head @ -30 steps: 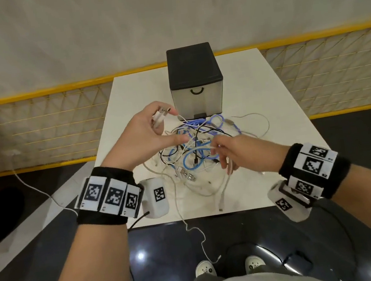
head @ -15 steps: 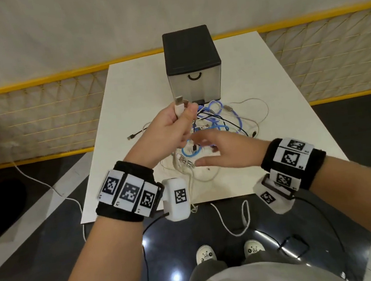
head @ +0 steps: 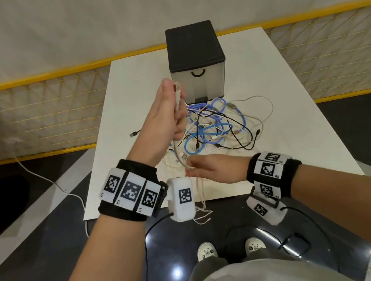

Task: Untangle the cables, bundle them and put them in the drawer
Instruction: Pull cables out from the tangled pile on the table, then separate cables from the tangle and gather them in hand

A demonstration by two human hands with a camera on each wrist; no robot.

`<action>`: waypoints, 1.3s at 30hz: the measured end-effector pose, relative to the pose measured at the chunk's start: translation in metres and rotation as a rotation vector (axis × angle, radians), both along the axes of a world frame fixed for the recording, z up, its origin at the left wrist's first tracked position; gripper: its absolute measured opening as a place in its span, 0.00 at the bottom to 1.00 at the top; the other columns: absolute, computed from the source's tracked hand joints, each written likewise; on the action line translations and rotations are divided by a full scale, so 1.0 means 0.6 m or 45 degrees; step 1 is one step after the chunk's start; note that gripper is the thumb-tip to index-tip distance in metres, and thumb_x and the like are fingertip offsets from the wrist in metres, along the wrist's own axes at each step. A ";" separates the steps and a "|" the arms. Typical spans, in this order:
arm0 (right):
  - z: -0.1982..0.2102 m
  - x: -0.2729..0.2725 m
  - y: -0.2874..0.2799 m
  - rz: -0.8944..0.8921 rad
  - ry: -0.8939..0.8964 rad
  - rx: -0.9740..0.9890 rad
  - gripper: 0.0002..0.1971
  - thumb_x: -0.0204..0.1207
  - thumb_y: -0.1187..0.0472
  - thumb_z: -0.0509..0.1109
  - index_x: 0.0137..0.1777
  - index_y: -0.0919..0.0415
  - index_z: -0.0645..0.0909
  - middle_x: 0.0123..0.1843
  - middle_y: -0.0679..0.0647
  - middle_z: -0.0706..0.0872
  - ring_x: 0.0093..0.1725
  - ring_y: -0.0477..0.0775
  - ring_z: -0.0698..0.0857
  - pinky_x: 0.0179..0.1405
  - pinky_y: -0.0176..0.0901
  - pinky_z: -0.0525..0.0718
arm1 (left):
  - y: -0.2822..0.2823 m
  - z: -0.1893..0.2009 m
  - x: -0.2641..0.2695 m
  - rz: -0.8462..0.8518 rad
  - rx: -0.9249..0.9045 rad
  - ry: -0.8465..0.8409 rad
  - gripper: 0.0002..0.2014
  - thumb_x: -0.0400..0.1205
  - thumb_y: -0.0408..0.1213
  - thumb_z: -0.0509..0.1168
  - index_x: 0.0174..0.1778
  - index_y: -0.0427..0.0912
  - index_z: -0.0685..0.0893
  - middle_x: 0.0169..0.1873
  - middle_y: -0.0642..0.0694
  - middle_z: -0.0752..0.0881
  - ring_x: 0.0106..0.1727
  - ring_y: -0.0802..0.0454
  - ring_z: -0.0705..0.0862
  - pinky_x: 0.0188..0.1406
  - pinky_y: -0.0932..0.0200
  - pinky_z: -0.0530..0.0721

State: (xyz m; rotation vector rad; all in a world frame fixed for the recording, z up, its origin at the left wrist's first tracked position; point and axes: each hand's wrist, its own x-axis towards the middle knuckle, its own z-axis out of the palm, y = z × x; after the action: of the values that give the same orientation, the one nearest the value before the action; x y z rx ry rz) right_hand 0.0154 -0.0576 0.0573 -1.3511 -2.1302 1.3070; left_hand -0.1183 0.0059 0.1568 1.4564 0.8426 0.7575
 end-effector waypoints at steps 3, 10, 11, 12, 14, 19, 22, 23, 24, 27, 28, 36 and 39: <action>0.032 -0.015 0.008 -0.033 0.273 0.116 0.10 0.87 0.61 0.56 0.55 0.66 0.76 0.50 0.51 0.85 0.48 0.44 0.81 0.55 0.40 0.79 | -0.009 -0.016 0.000 0.004 0.154 0.076 0.15 0.92 0.48 0.48 0.52 0.46 0.75 0.30 0.49 0.70 0.23 0.58 0.63 0.20 0.63 0.61; 0.001 -0.034 -0.008 -0.048 0.225 0.130 0.15 0.88 0.61 0.52 0.54 0.68 0.78 0.47 0.53 0.85 0.51 0.57 0.84 0.58 0.47 0.80 | -0.007 -0.027 -0.008 0.057 0.166 0.036 0.12 0.93 0.39 0.48 0.51 0.47 0.75 0.35 0.48 0.71 0.24 0.56 0.61 0.19 0.64 0.58; -0.014 -0.031 -0.011 0.013 0.121 0.111 0.14 0.88 0.60 0.53 0.58 0.66 0.78 0.51 0.55 0.85 0.54 0.55 0.83 0.60 0.45 0.79 | -0.006 -0.029 -0.010 0.092 0.140 0.032 0.12 0.93 0.40 0.48 0.47 0.46 0.73 0.34 0.47 0.68 0.23 0.57 0.60 0.18 0.65 0.57; -0.031 -0.025 -0.013 0.063 -0.001 0.078 0.14 0.87 0.59 0.54 0.63 0.64 0.78 0.57 0.56 0.85 0.57 0.53 0.82 0.63 0.43 0.77 | -0.006 -0.030 -0.012 0.126 0.122 0.031 0.12 0.93 0.41 0.49 0.44 0.46 0.70 0.32 0.47 0.66 0.23 0.58 0.59 0.17 0.66 0.57; -0.070 -0.003 -0.010 0.067 -0.257 0.016 0.15 0.86 0.60 0.58 0.70 0.61 0.76 0.67 0.56 0.81 0.65 0.53 0.79 0.67 0.43 0.74 | -0.002 -0.032 -0.018 0.184 0.115 0.032 0.14 0.92 0.44 0.51 0.40 0.45 0.67 0.30 0.47 0.63 0.22 0.59 0.58 0.16 0.67 0.58; -0.139 0.071 0.014 -0.344 -0.608 -0.007 0.12 0.81 0.65 0.59 0.59 0.58 0.82 0.60 0.58 0.81 0.59 0.57 0.81 0.59 0.42 0.76 | 0.013 -0.048 -0.035 0.335 0.180 0.120 0.21 0.92 0.47 0.53 0.32 0.45 0.65 0.26 0.49 0.64 0.22 0.59 0.61 0.20 0.68 0.61; -0.145 0.064 0.034 -0.434 -0.558 0.063 0.11 0.81 0.65 0.60 0.56 0.61 0.83 0.58 0.58 0.83 0.57 0.56 0.81 0.55 0.37 0.73 | 0.017 -0.063 -0.035 0.391 0.124 0.131 0.22 0.91 0.47 0.55 0.31 0.46 0.64 0.25 0.51 0.64 0.23 0.58 0.60 0.19 0.68 0.61; -0.146 0.052 0.044 -0.460 -0.535 0.084 0.10 0.81 0.65 0.61 0.55 0.62 0.83 0.57 0.59 0.83 0.57 0.57 0.82 0.54 0.37 0.74 | 0.017 -0.067 -0.034 0.405 0.094 0.122 0.22 0.91 0.47 0.55 0.30 0.46 0.64 0.25 0.50 0.63 0.23 0.58 0.60 0.19 0.68 0.60; -0.147 0.038 0.056 -0.482 -0.519 0.095 0.10 0.81 0.64 0.62 0.55 0.63 0.83 0.57 0.59 0.83 0.56 0.57 0.82 0.54 0.39 0.74 | 0.017 -0.070 -0.031 0.416 0.073 0.119 0.22 0.91 0.47 0.55 0.30 0.47 0.64 0.25 0.50 0.63 0.23 0.58 0.60 0.19 0.68 0.60; -0.163 -0.008 0.089 -0.478 -0.541 0.083 0.11 0.81 0.59 0.63 0.55 0.65 0.81 0.58 0.63 0.82 0.58 0.61 0.81 0.53 0.42 0.74 | 0.019 -0.078 -0.024 0.444 0.054 0.134 0.22 0.91 0.47 0.56 0.30 0.47 0.64 0.25 0.51 0.64 0.23 0.58 0.61 0.20 0.67 0.61; -0.171 -0.019 0.097 -0.487 -0.558 0.066 0.13 0.80 0.57 0.64 0.58 0.66 0.79 0.60 0.63 0.80 0.60 0.61 0.80 0.55 0.43 0.74 | 0.021 -0.080 -0.022 0.451 0.049 0.135 0.22 0.91 0.47 0.56 0.30 0.47 0.64 0.25 0.51 0.64 0.23 0.58 0.61 0.20 0.67 0.61; -0.176 -0.023 0.120 -0.715 -0.396 0.020 0.10 0.76 0.62 0.67 0.57 0.61 0.79 0.55 0.59 0.86 0.54 0.59 0.84 0.48 0.42 0.79 | 0.030 -0.089 -0.044 0.523 0.018 0.109 0.21 0.89 0.47 0.61 0.28 0.49 0.68 0.24 0.54 0.66 0.23 0.59 0.62 0.22 0.63 0.61; -0.127 0.013 0.124 -0.882 -0.065 0.121 0.04 0.74 0.62 0.72 0.48 0.58 0.81 0.44 0.55 0.87 0.43 0.53 0.84 0.44 0.43 0.81 | 0.035 -0.098 -0.050 0.551 0.072 0.143 0.13 0.85 0.41 0.68 0.33 0.49 0.78 0.24 0.60 0.73 0.25 0.62 0.67 0.28 0.62 0.67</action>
State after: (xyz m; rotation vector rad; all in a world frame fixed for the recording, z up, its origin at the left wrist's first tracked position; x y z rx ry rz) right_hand 0.0232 0.0167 -0.0187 -1.8535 -1.4920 0.8767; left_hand -0.1483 0.0267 0.0982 1.3914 1.2543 1.0331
